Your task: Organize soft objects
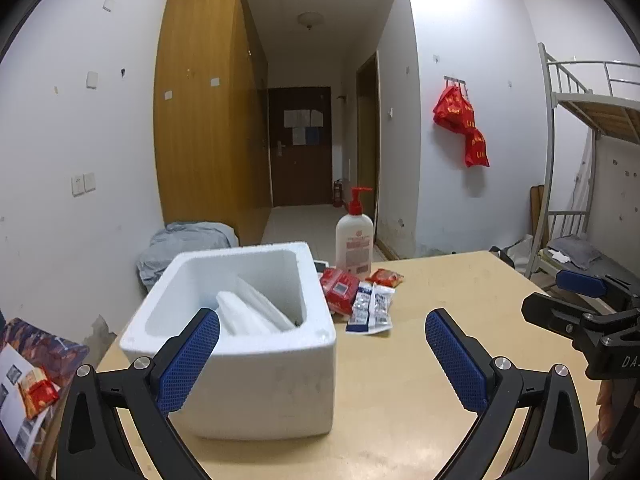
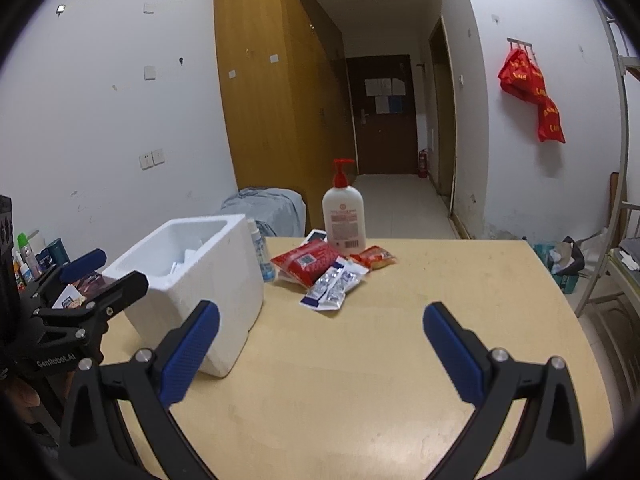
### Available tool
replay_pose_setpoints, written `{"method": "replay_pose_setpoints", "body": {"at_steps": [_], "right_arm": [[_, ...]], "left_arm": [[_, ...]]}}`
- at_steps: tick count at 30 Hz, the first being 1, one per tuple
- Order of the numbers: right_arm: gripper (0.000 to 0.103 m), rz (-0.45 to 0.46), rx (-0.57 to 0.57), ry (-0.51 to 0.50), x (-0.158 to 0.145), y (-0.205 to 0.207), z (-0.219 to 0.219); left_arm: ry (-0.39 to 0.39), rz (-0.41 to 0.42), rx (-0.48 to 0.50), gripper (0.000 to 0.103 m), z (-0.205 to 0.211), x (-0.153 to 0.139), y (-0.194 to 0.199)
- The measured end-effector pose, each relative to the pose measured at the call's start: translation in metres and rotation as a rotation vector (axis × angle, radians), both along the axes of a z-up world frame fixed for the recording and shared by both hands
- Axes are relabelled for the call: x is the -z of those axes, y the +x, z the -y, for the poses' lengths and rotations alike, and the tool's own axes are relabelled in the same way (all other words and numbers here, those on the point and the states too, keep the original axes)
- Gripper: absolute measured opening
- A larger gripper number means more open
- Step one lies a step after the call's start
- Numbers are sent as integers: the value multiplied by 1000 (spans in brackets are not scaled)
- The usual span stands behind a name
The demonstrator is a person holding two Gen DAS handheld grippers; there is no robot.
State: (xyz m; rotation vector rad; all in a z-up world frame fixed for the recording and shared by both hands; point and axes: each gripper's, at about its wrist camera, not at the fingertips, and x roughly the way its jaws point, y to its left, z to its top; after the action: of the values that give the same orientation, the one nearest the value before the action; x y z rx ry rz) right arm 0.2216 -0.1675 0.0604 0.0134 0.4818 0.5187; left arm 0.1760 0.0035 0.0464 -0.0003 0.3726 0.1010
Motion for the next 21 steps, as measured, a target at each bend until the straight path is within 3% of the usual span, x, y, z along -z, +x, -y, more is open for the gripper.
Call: {"method": "replay_pose_setpoints", "body": {"at_steps": [10,21], "right_arm": [[103,-9,-32,1,11,-23,3],[103,7,-36,13,18,-55,12]], "left_arm": [[-16,-18,-7,103,1,12,-21],[-25,28,-14,103,11,19,-58]]}}
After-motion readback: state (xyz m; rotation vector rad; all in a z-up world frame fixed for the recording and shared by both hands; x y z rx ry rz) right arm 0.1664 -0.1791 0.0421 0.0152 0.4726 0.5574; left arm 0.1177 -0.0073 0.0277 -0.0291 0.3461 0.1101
